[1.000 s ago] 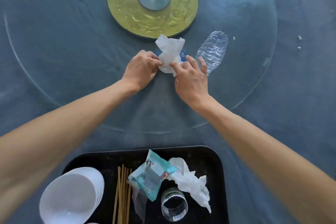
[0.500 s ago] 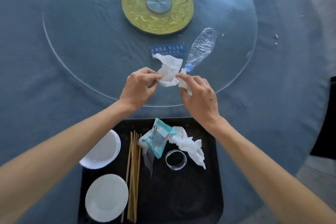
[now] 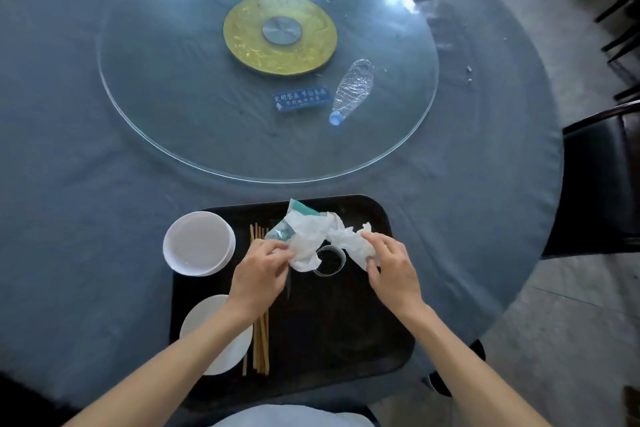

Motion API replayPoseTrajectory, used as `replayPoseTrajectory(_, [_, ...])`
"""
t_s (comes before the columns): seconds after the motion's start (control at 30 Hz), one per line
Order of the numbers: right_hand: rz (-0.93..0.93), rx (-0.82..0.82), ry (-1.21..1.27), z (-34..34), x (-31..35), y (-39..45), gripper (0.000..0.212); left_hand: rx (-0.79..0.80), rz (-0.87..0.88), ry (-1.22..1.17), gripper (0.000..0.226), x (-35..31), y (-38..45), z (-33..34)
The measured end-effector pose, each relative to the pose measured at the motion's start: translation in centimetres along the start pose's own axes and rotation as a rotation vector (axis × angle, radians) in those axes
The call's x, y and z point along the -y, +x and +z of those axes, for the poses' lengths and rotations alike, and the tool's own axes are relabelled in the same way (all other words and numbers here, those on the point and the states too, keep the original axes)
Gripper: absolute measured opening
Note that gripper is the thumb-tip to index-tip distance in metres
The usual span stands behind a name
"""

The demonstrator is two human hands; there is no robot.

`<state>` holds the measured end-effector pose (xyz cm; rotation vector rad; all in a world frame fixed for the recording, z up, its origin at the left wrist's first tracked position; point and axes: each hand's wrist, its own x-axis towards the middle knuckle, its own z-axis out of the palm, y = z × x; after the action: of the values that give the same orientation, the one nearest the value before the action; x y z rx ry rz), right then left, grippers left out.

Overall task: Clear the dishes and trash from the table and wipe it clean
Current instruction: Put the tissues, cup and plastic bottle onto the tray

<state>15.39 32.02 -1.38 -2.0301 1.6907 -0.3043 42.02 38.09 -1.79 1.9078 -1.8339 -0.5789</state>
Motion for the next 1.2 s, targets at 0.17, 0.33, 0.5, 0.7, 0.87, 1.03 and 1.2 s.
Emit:
replayPoseTrajectory(0.17, [0.042, 0.075, 0.019, 0.1, -0.3, -0.6, 0.059, 0.065, 0.063, 0.166, 0.029, 0.4, -0.3, 0.5])
replayPoseTrajectory(0.33, [0.015, -0.038, 0.060, -1.8, 0.2, 1.9, 0.054, -0.012, 0.106, 0.126, 0.018, -0.1, 1.7, -1.8])
replayPoseTrajectory(0.5, [-0.043, -0.071, 0.055, -4.4, 0.5, 9.0, 0.056, -0.156, 0.107, 0.067, 0.014, -2.1, 9.6, -4.9])
replayPoseTrajectory(0.7, [-0.062, -0.009, 0.041, -6.5, 1.2, 21.5, 0.060, -0.091, 0.002, 0.043, 0.043, -4.1, 23.0, -4.4])
replayPoseTrajectory(0.87, [0.300, -0.022, 0.482, -6.6, 1.4, 31.5, 0.053, 0.049, -0.105, -0.001, 0.068, -4.1, 32.1, -0.9])
replayPoseTrajectory(1.03, [0.552, -0.037, 0.780, -4.8, 1.2, 38.4, 0.061, 0.128, -0.198, -0.113, 0.079, -2.8, 36.8, 3.1])
replayPoseTrajectory(1.2, [0.571, -0.083, 0.911, -2.1, 1.4, 40.9, 0.058, 0.040, -0.146, -0.158, 0.067, -1.9, 37.1, 4.6])
